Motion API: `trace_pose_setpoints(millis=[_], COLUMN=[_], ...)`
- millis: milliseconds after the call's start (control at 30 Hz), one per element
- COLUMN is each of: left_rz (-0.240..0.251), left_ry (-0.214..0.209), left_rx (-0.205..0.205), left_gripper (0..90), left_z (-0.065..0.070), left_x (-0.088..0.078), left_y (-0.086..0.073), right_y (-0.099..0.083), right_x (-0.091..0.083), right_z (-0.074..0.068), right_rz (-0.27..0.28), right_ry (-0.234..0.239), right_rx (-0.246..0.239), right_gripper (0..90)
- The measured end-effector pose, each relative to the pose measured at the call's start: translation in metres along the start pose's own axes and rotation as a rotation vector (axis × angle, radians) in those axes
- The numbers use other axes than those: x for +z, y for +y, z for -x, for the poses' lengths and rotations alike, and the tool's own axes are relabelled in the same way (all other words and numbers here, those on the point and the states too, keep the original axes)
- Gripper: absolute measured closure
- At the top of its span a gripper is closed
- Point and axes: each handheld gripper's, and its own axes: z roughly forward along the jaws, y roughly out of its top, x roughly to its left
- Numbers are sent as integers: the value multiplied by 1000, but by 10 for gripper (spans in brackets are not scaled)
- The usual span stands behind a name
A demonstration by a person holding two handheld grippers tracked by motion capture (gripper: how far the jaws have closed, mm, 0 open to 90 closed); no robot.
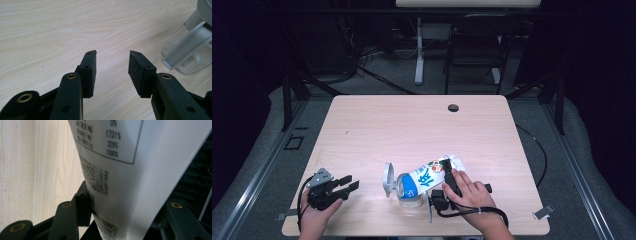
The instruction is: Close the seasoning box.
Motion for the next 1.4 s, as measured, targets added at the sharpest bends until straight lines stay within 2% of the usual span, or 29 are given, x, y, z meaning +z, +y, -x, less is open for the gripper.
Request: trace_pose_setpoints(millis=[500,600,700,1400], left_rz=[-3,-2,-2,-2], left_ry=[-1,-2,-1,-1], left_rx=[-1,-2,-2,0], left_gripper=[585,585,585,585], left_z=[-1,-1,0,-1], left_x=[0,0,0,0], left_y=[0,0,0,0], right_y=[0,1,1,2], right_x=[0,-1,0,-1], right_z=[2,3,2,4], right_rz=[4,-14,-1,-11], right_ry=[-1,-3,-3,-5], right_rx=[-18,-36,-29,-57], right_gripper=[501,501,501,503])
